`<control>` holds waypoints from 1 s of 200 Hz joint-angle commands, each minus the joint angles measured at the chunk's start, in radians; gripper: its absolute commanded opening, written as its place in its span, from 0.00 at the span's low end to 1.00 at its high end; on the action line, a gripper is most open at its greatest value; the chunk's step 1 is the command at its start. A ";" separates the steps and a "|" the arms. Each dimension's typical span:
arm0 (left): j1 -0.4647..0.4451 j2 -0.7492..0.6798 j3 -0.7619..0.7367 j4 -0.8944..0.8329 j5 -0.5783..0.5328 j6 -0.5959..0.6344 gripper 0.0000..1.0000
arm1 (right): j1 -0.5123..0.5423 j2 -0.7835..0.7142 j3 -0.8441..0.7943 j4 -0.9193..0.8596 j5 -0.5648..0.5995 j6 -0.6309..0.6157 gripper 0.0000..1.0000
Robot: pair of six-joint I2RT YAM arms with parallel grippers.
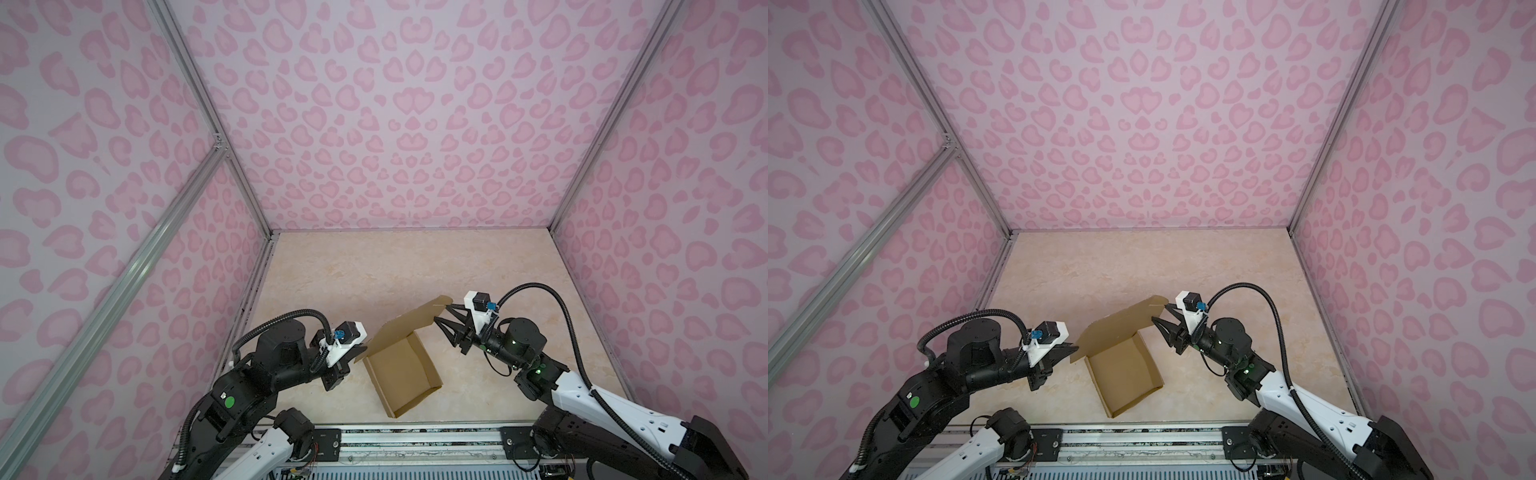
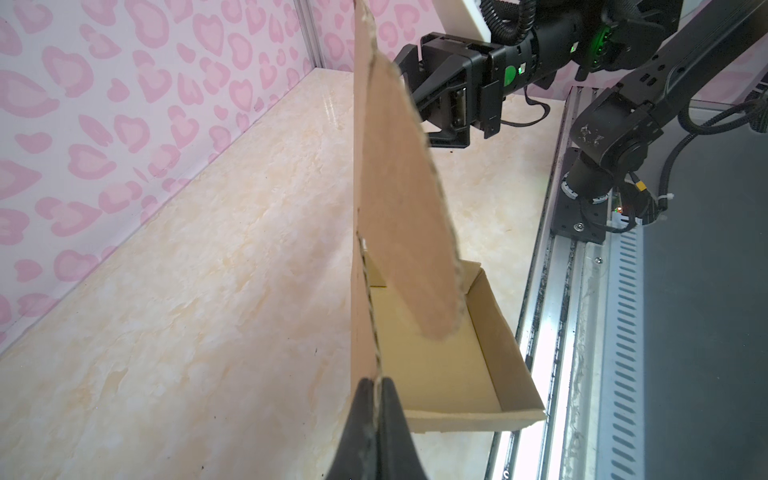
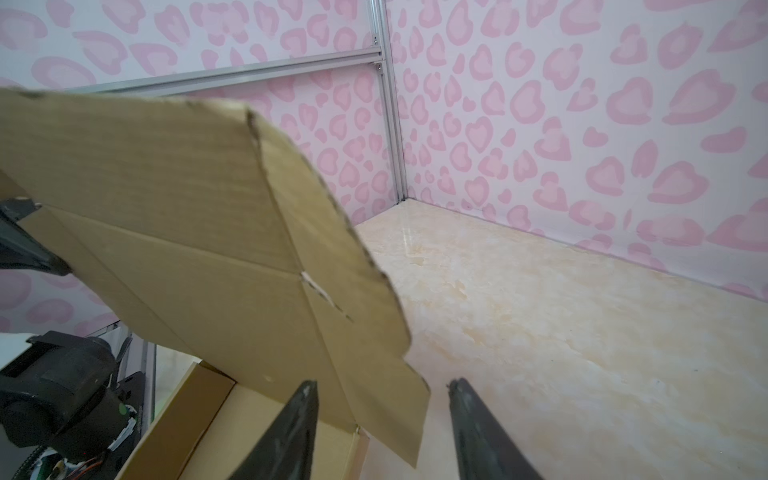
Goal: Fold the paper box
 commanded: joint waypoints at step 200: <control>-0.007 0.023 -0.131 0.260 -0.215 -0.075 0.04 | 0.203 -0.010 0.081 -0.213 0.249 -0.123 0.00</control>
